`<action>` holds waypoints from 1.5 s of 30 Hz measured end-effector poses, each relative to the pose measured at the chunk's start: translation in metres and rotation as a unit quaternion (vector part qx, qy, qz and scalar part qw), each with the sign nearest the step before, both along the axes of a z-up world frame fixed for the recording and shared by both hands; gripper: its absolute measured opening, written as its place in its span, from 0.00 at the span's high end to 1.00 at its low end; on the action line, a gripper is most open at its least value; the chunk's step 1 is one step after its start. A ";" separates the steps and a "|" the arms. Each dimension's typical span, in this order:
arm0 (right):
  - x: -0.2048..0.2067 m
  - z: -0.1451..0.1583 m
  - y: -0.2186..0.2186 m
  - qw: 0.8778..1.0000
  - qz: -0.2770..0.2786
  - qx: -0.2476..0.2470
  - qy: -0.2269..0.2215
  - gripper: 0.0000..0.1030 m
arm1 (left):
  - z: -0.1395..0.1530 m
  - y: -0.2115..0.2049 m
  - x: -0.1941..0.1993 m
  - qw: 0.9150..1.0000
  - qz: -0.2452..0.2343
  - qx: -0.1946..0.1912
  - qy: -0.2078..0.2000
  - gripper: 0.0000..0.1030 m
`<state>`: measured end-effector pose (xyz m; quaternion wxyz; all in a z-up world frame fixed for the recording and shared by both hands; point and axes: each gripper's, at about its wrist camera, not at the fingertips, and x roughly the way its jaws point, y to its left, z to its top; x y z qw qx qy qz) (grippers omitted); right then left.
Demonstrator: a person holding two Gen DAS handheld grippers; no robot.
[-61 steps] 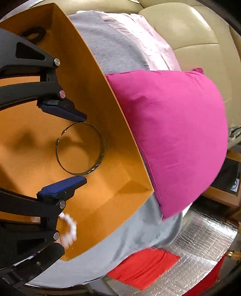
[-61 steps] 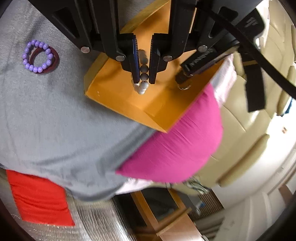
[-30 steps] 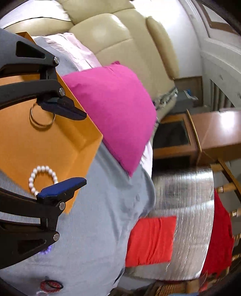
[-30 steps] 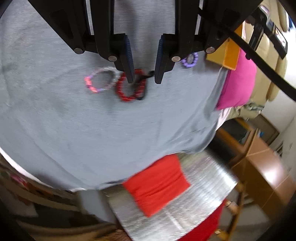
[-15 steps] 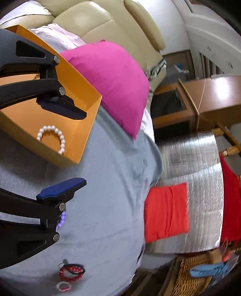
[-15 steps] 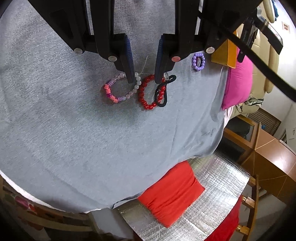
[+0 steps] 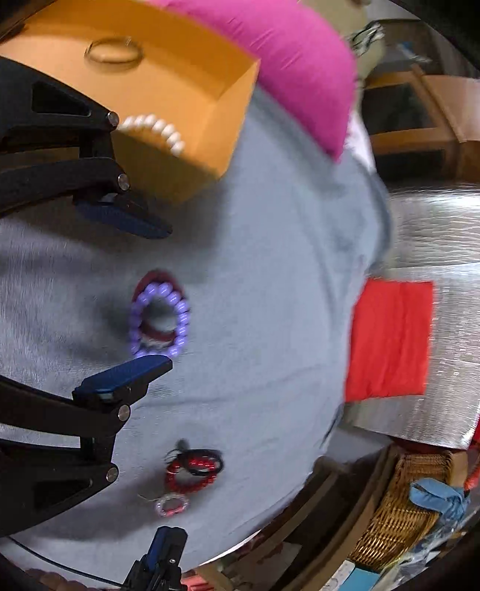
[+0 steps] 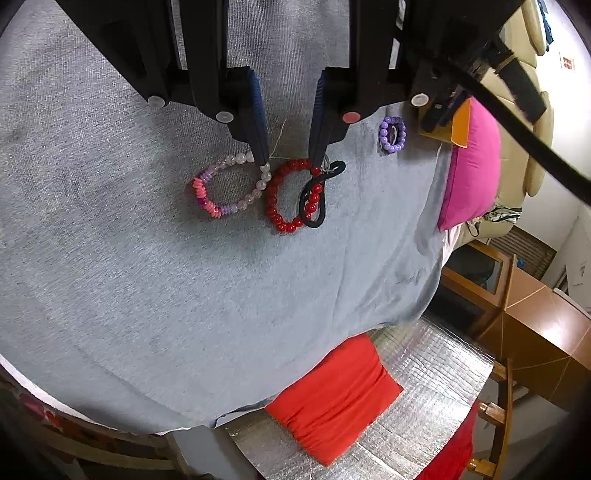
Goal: Organize jewelry
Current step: 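Grasp the purple bead bracelet with the left tool while the right tool approaches the black hair tie, then grasp the black hair tie with the right tool while the left tool lifts the purple bracelet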
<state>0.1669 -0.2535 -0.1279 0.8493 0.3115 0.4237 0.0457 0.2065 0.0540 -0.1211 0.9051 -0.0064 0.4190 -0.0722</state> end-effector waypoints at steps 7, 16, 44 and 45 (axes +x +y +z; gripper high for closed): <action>0.005 -0.002 -0.001 1.000 0.000 -0.002 0.000 0.76 | -0.023 0.005 0.013 0.998 0.022 -0.028 0.043 0.36; 0.018 -0.007 0.015 1.000 0.014 -0.012 0.004 0.76 | -0.027 0.010 0.021 0.997 -0.003 -0.064 0.037 0.72; 0.072 -0.034 0.025 0.999 -0.015 0.046 -0.003 0.89 | -0.006 -0.012 -0.022 0.979 -0.185 -0.080 0.042 0.91; 0.072 -0.035 0.026 0.999 -0.017 0.042 -0.001 0.90 | -0.007 -0.013 -0.022 0.978 -0.187 -0.078 0.045 0.91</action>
